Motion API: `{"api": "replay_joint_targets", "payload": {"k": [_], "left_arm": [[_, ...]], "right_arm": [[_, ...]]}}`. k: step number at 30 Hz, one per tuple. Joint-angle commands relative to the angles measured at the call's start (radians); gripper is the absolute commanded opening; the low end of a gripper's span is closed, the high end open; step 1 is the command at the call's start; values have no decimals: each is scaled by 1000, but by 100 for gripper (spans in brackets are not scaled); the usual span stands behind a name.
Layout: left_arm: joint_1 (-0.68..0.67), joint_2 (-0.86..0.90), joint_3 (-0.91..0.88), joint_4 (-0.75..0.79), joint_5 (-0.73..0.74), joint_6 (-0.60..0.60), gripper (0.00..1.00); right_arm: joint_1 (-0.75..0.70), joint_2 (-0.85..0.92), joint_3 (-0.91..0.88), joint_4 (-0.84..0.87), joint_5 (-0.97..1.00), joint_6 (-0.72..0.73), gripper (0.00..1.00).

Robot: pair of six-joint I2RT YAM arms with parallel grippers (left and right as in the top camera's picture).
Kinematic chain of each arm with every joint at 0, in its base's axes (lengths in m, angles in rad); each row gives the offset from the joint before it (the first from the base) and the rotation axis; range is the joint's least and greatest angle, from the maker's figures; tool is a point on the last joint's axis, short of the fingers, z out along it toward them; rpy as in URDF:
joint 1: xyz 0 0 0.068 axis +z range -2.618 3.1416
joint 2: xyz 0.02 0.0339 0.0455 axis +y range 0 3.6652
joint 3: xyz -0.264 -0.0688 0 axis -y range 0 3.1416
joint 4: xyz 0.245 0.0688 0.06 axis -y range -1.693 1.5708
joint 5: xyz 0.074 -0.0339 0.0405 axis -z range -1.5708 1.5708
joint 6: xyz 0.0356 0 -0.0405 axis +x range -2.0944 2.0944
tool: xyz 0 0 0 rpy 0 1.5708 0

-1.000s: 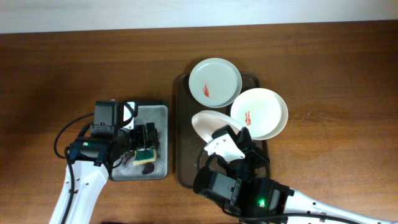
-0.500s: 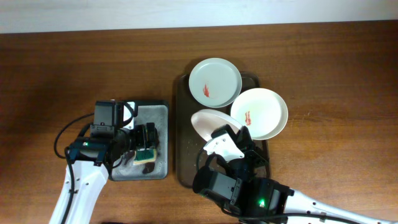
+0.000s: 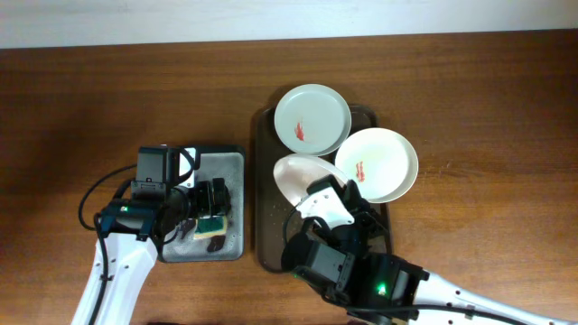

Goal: Clean dirty plates on tray and stack at the side
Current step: 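Carry the plate right and set it on the table beside the tray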

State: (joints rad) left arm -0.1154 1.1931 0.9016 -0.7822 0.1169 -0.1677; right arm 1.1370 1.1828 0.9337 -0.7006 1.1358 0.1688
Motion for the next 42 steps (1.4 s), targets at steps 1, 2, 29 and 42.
{"api": "replay_joint_targets", "payload": {"k": [1, 2, 29, 42], "left_arm": [[7, -10, 21, 0, 11, 9, 99], [7, -10, 21, 0, 11, 9, 99], [7, -10, 21, -1, 11, 9, 100], [7, -10, 21, 0, 11, 9, 100]], "right_arm": [[-24, 2, 17, -44, 59, 115, 4], [-27, 2, 17, -40, -11, 117, 4], [-1934, 298, 27, -16, -1407, 218, 4], [-1604, 166, 67, 63, -1597, -34, 66]]}}
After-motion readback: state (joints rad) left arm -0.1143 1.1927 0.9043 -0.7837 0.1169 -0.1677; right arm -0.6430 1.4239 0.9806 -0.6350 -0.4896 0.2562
